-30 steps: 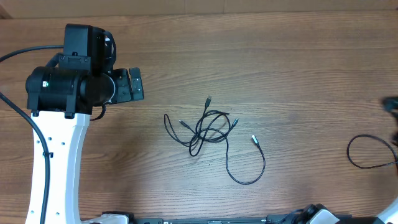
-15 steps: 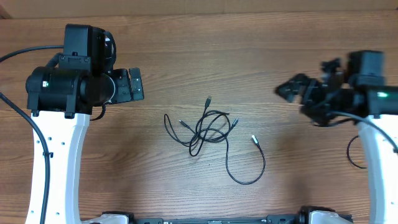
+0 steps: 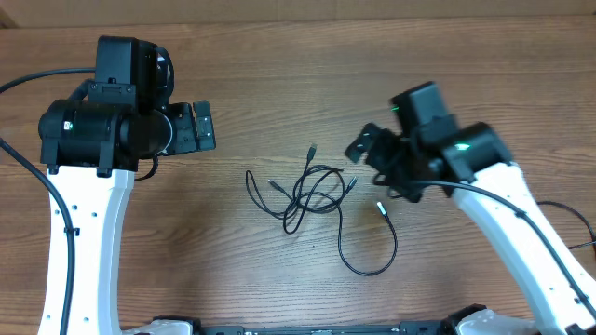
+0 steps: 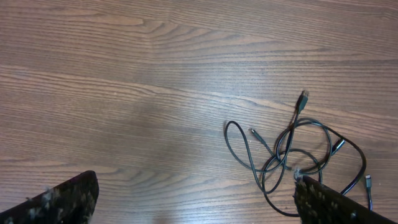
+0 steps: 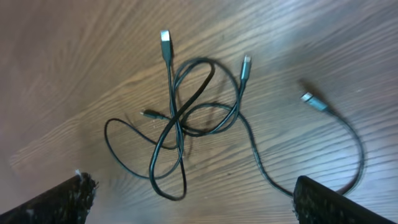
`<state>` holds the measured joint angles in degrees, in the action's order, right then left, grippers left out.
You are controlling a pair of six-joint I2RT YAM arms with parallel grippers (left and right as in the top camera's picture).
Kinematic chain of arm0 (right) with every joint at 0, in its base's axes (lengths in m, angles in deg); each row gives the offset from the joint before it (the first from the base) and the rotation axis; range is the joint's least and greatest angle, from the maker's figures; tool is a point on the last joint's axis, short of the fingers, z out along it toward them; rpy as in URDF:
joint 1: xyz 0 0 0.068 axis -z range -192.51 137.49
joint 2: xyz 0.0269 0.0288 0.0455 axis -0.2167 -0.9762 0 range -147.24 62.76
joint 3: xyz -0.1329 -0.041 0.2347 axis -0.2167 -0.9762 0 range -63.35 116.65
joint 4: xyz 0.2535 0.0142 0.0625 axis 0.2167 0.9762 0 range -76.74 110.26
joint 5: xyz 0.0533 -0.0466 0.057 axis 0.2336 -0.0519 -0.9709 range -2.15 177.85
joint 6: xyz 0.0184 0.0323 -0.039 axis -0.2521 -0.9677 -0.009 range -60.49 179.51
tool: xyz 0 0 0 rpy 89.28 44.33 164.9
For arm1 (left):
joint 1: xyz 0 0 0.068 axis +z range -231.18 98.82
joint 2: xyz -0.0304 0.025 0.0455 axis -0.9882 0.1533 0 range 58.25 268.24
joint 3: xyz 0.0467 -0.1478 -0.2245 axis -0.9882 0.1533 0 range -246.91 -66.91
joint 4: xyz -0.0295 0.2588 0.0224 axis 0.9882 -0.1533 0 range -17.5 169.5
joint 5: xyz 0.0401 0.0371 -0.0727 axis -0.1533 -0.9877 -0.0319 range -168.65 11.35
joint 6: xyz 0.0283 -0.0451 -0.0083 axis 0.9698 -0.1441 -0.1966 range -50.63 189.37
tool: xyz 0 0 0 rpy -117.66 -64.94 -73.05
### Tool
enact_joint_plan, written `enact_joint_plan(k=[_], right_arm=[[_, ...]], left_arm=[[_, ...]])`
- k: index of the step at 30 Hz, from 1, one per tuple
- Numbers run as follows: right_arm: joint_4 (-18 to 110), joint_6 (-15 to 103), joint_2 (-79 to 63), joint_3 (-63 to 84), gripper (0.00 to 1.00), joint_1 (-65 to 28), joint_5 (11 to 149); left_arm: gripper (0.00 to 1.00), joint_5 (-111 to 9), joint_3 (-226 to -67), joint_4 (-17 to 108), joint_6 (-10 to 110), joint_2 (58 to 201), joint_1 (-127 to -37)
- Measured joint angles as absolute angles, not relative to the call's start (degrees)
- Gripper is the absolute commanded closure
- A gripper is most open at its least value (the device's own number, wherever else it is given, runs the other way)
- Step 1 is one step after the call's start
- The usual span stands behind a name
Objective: Untangle cables
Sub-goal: 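Move the right gripper back left toward the remaining cable pile, then grasp a black cable with the right gripper and lift it upward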
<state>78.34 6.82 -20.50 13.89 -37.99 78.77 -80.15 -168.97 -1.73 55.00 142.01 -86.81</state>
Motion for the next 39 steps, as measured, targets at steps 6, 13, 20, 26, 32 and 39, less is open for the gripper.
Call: enact_joint_plan(k=[6, 13, 20, 26, 32, 39], right_arm=[[75.0, 0.74, -27.71, 13.89, 0.0, -45.11, 80.58], [72.16, -3.74, -35.82, 13.89, 0.67, -50.82, 80.76], [70.95, -1.77, -38.6, 14.19, 0.96, -51.21, 82.35], [80.11, 3.94, -38.14, 22.21, 0.96, -49.81, 88.26], [83.48, 10.23, -33.66, 38.78, 0.96, -43.93, 92.82], [84.26, 13.29, -28.87, 54.47, 0.96, -37.03, 94.44]], left_arm=[[0.0, -80.13, -168.95, -1.75, 55.0, 142.01, -86.81], [0.0, -80.15, -168.95, -1.73, 55.0, 142.01, -86.81], [0.0, -80.13, -168.95, -1.75, 54.98, 142.01, -86.81], [0.0, -80.15, -168.95, -1.73, 55.0, 142.01, -86.81], [0.0, -80.13, -168.95, -1.75, 55.0, 142.01, -86.81], [0.0, -80.13, -168.95, -1.73, 55.0, 142.01, -86.81]])
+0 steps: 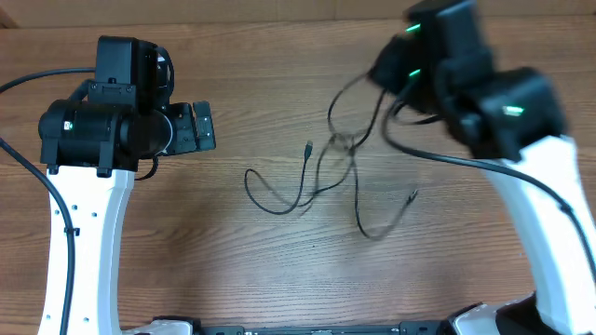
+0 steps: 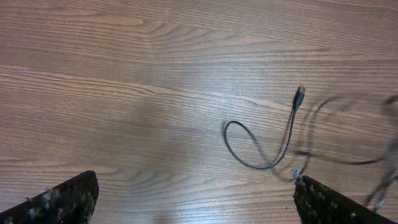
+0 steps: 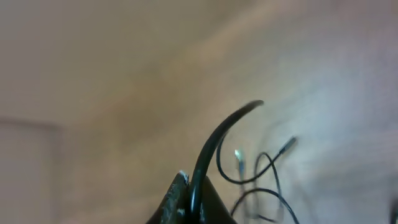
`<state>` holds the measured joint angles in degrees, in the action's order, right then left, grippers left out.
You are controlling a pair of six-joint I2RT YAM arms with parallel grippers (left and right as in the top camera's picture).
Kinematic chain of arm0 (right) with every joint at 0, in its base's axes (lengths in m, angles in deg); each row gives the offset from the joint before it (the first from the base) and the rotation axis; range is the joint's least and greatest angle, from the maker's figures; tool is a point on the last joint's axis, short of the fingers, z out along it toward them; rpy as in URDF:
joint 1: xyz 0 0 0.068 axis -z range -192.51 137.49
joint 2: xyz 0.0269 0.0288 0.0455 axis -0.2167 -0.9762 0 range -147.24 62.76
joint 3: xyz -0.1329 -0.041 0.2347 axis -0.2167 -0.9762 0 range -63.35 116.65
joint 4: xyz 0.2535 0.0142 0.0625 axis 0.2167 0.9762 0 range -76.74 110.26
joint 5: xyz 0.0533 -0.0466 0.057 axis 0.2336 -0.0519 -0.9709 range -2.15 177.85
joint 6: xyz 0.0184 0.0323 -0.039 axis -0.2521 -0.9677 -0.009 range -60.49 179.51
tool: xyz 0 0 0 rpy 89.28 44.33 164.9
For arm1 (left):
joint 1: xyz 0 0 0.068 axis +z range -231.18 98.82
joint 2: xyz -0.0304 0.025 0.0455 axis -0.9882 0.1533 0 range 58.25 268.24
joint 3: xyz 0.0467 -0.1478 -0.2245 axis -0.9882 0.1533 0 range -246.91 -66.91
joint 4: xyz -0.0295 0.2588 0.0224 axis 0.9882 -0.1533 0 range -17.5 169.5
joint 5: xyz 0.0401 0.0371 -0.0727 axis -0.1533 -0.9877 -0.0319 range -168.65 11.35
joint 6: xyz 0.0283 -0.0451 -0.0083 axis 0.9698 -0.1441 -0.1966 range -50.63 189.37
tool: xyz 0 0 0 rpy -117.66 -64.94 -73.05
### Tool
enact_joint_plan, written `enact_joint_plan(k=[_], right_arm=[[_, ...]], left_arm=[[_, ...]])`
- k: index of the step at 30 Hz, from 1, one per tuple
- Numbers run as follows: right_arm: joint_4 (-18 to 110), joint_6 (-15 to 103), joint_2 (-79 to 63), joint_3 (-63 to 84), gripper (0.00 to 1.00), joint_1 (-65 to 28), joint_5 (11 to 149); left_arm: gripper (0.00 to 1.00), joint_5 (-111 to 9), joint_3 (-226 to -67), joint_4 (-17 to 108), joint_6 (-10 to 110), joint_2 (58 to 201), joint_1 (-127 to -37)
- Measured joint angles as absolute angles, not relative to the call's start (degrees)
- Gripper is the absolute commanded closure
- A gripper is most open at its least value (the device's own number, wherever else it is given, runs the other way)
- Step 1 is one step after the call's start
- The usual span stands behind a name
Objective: Untangle cables
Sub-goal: 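Grasp a black cable with the right gripper and lift it upward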
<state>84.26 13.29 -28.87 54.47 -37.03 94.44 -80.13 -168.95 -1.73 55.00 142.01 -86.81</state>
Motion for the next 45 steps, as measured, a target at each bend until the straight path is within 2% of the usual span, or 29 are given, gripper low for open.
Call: enact_joint_plan(k=[10, 21, 28, 33, 35, 45], right_arm=[[82.54, 13.97, -27.82, 70.43, 0.96, -29.73, 93.26], [75.0, 11.67, -27.52, 74.65, 0.96, -28.72, 82.9], [58.67, 7.08, -27.54, 74.65, 0.96, -28.68, 74.29], [49.16, 9.29, -27.39, 74.91, 0.96, -28.68, 68.1], [50.69, 12.31, -27.28, 75.0, 0.96, -28.68, 66.68], [77.82, 26.82, -30.93, 75.3, 0.96, -28.68, 63.56]], left_arm=[[0.0, -80.13, -168.95, -1.75, 55.0, 142.01, -86.81], [0.0, -80.13, -168.95, -1.73, 55.0, 142.01, -86.81], [0.0, -80.11, -168.95, -1.77, 55.0, 142.03, -86.81], [0.0, -80.11, -168.95, -1.75, 55.0, 142.06, -86.81], [0.0, -80.09, -168.95, -1.75, 54.98, 142.06, -86.81], [0.01, -79.89, -168.95, -1.73, 54.98, 142.06, -86.81]])
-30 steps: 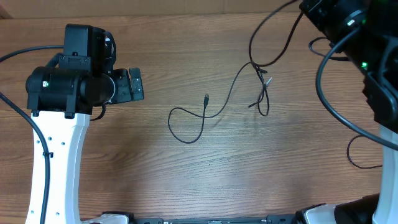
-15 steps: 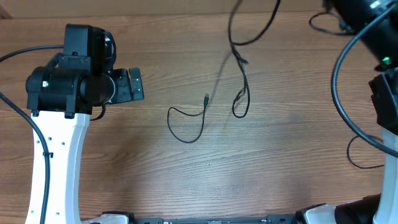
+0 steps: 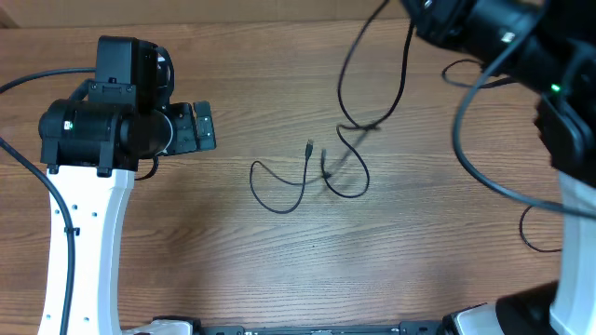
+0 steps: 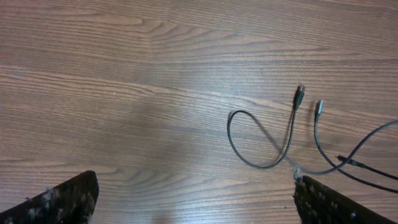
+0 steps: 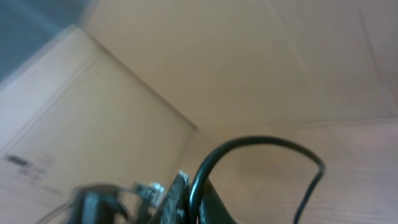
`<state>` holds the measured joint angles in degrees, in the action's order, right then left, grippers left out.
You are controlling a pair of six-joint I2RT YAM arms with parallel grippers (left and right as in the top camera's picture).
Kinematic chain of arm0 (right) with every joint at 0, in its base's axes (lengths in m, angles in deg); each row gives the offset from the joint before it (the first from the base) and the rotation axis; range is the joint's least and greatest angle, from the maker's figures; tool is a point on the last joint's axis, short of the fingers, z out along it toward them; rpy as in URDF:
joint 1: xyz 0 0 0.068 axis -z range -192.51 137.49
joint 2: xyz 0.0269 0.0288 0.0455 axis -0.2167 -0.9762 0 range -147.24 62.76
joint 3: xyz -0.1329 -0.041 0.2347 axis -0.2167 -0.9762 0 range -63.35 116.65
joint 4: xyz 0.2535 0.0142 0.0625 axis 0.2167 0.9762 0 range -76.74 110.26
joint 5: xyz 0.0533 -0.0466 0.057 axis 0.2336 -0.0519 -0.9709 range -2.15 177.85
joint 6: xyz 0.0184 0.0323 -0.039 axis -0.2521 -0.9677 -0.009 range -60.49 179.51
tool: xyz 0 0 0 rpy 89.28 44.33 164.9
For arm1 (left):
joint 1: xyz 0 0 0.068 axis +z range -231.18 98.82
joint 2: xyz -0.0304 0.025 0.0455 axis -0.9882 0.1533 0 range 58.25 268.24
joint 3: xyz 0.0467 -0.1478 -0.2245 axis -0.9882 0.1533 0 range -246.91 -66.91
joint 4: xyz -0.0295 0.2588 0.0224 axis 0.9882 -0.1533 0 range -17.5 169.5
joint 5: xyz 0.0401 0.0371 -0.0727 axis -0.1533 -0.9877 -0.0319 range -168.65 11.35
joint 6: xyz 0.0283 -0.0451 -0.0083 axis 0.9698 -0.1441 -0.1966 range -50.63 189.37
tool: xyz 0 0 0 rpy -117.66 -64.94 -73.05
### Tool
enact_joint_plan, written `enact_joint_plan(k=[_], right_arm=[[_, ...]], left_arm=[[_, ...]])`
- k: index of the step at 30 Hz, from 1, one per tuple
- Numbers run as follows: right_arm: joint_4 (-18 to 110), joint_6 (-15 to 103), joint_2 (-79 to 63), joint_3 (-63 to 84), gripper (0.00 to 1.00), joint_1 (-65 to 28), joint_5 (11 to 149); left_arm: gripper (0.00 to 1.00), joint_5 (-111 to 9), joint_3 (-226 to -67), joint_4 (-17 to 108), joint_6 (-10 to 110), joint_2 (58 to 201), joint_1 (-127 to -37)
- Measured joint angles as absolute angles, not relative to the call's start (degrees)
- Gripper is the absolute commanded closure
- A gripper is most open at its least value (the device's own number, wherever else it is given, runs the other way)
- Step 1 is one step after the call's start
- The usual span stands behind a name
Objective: Untangle cables
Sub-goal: 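Grasp a black cable with the right gripper and lift it upward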
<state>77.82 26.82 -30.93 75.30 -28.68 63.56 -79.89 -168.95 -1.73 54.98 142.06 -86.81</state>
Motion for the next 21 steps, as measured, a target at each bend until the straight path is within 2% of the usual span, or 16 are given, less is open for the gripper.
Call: enact_joint_plan(k=[5, 12, 21], right_arm=[[83.46, 29.57, -36.06, 75.26, 0.96, -28.68, 58.95], [83.98, 31.56, -36.94, 75.19, 0.96, -28.68, 53.28], [70.87, 34.45, -36.94, 75.19, 0.96, -28.68, 32.85]], left_arm=[[0.0, -79.78, -168.95, -1.75, 55.0, 142.06, -86.81], [0.0, -79.76, -168.95, -1.75, 55.0, 142.06, -86.81], [0.0, -79.76, -168.95, -1.75, 55.0, 142.06, -86.81]])
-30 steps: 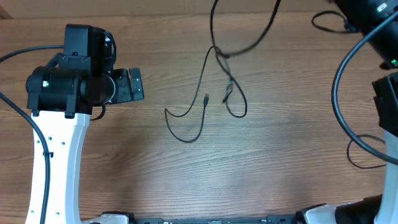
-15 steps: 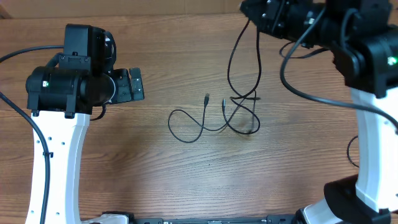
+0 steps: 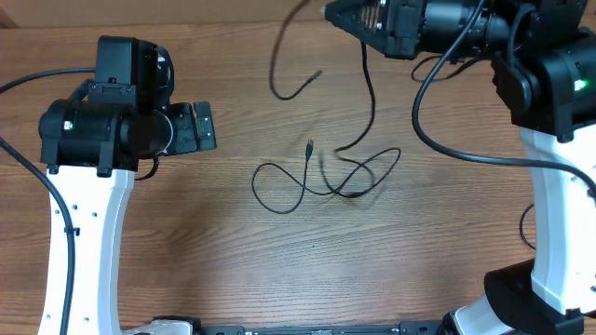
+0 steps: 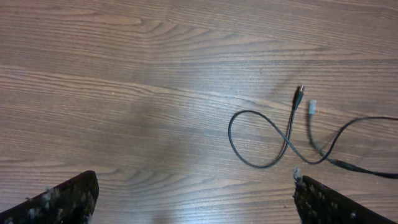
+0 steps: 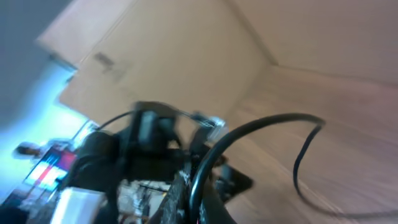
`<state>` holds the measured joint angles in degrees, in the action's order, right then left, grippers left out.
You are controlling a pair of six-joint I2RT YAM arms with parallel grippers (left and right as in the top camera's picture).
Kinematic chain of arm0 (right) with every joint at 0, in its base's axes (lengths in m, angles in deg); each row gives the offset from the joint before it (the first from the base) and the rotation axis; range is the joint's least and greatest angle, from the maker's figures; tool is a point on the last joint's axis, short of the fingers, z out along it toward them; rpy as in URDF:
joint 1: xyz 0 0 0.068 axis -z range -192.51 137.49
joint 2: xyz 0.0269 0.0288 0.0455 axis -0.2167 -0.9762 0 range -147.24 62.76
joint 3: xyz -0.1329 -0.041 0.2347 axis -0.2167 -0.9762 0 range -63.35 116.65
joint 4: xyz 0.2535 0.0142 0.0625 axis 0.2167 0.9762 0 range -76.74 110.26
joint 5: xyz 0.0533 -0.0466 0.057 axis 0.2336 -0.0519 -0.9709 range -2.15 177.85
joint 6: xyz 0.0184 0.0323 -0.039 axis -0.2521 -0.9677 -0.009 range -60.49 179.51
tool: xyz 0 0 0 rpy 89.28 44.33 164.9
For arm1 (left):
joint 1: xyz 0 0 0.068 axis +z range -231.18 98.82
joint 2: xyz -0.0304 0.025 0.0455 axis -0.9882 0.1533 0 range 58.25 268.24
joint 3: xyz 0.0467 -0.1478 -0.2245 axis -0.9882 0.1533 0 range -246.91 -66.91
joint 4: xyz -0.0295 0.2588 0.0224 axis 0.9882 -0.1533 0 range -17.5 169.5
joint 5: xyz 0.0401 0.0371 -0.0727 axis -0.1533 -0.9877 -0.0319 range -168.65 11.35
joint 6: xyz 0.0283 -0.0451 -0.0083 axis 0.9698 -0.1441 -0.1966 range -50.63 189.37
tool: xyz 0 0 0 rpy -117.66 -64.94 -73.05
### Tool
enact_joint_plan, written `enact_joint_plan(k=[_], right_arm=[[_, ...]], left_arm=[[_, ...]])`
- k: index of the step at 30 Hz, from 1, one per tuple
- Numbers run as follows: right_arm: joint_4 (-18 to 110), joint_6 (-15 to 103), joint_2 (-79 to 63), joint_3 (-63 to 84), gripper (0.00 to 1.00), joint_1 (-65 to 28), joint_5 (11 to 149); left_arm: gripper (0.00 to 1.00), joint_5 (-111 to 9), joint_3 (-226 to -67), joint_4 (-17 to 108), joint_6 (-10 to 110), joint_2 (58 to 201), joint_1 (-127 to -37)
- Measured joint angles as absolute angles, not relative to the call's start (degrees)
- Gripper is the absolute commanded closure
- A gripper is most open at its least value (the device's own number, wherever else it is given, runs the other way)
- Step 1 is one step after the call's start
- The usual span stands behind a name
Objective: Untangle cables
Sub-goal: 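Grasp a black cable with the right gripper and lift it upward, then carry the lifted cable rightward with the right gripper, pulling it free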
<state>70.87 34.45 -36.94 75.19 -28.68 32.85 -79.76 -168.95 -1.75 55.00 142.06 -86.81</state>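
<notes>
Two thin black cables. My right gripper (image 3: 341, 14), raised high at the top of the overhead view, is shut on one cable (image 3: 372, 93); in the right wrist view that cable (image 5: 261, 127) arches out from the pinched fingers (image 5: 180, 193). From the gripper it hangs to the table, with one free end dangling left. Its lower part lies looped and crosses the second cable (image 3: 277, 194), which lies flat in a loop with its plug (image 4: 300, 93) pointing away. My left gripper (image 4: 196, 202) is open over bare wood to the left of the cables, and a second plug (image 4: 311, 107) lies near.
The wooden table (image 3: 186, 261) carries only the cables. The left arm (image 3: 102, 130) stands at the left and the right arm's white link (image 3: 559, 205) at the right. Cardboard boxes (image 5: 186, 56) show behind the table.
My right gripper has swung left across the top of the view with the cable. More of the held cable now lies looped on the table, beside the flat loop. The left arm is unchanged.
Both cables lay in one tangle at the table's middle, with my right gripper open above it. Then the right gripper was shut on one cable and lifting it. Later it was high up, most of the tangle pulled apart. Now the cables cross at one spot.
</notes>
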Motion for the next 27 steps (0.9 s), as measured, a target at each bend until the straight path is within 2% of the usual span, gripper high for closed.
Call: enact_joint_plan(k=[9, 13, 20, 27], right_arm=[[47.0, 25.99, -36.94, 75.15, 0.96, -28.68, 26.29], [43.04, 24.24, -36.81, 75.17, 0.96, -28.63, 25.64], [50.3, 23.19, -36.81, 75.17, 0.96, -23.39, 25.22], [70.21, 22.75, -36.81, 75.22, 0.96, -13.86, 30.31]], left_arm=[[0.0, -79.74, -168.95, -1.75, 55.0, 142.06, -86.81], [0.0, -79.74, -168.95, -1.75, 55.0, 142.06, -86.81], [0.0, -79.74, -168.95, -1.71, 55.0, 142.06, -86.81], [0.0, -79.74, -168.95, -1.73, 55.0, 142.06, -86.81]])
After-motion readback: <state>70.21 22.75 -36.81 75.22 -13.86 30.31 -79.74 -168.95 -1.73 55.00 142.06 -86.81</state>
